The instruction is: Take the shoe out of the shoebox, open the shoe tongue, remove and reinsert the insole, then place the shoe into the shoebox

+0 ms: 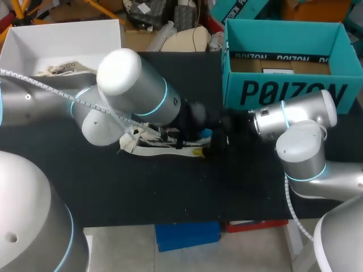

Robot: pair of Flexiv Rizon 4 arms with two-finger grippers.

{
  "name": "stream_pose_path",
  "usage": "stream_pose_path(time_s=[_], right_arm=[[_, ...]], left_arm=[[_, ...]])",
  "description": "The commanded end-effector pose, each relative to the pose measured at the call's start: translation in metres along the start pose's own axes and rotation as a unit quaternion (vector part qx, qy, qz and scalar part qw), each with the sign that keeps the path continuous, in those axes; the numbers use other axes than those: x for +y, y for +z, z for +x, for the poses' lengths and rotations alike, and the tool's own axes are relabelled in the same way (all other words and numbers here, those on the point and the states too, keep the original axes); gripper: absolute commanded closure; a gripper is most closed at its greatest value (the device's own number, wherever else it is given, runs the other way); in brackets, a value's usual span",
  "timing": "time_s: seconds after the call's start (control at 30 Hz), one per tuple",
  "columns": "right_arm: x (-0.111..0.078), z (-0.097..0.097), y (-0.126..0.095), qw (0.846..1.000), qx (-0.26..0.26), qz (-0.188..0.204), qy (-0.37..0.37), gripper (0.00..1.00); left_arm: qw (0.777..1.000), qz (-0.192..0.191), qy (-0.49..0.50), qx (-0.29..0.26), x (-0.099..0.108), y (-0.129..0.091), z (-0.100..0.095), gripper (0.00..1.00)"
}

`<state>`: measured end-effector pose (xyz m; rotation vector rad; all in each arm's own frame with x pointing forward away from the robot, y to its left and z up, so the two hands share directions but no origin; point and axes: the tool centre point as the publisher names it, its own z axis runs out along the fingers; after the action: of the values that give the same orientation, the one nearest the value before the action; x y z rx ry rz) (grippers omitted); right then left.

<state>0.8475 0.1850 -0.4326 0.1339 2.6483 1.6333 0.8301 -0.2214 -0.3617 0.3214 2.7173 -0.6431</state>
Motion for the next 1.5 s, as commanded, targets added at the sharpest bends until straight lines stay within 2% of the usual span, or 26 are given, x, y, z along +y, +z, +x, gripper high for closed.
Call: stream_pose_path(time_s=[0.03, 0.2, 0.37, 0.5, 0.73, 1.4, 1.5], right_arm=[[-0.001, 0.0, 0.0, 1.0, 0.0, 0.001, 0.0, 1.0], [-0.001, 0.0, 0.0, 1.0, 0.0, 0.001, 0.0, 1.0], [-0.001, 0.0, 0.0, 1.0, 0.0, 0.001, 0.0, 1.0], [-0.001, 0.0, 0.0, 1.0, 0.0, 0.001, 0.0, 1.0], [-0.001, 0.0, 0.0, 1.0, 0.0, 0.001, 0.0, 1.0], [-0.001, 0.0, 0.0, 1.0, 0.0, 0.001, 0.0, 1.0], [-0.001, 0.0, 0.0, 1.0, 0.0, 0.001, 0.0, 1.0]], left_arm=[[0.999, 0.047, -0.006, 0.012, -0.007, -0.042, 0.005, 1.0], [0.995, 0.096, -0.01, 0.015, -0.036, -0.075, 0.009, 1.0], [0.991, 0.129, -0.005, 0.02, -0.061, -0.108, 0.008, 1.0], [0.984, 0.172, -0.017, 0.046, -0.077, -0.137, 0.005, 1.0], [0.945, 0.292, -0.063, 0.135, -0.096, -0.193, -0.007, 1.0], [0.945, 0.292, -0.063, 0.135, -0.096, -0.193, -0.007, 1.0], [0.921, 0.333, -0.145, 0.142, -0.085, -0.207, 0.009, 1.0]])
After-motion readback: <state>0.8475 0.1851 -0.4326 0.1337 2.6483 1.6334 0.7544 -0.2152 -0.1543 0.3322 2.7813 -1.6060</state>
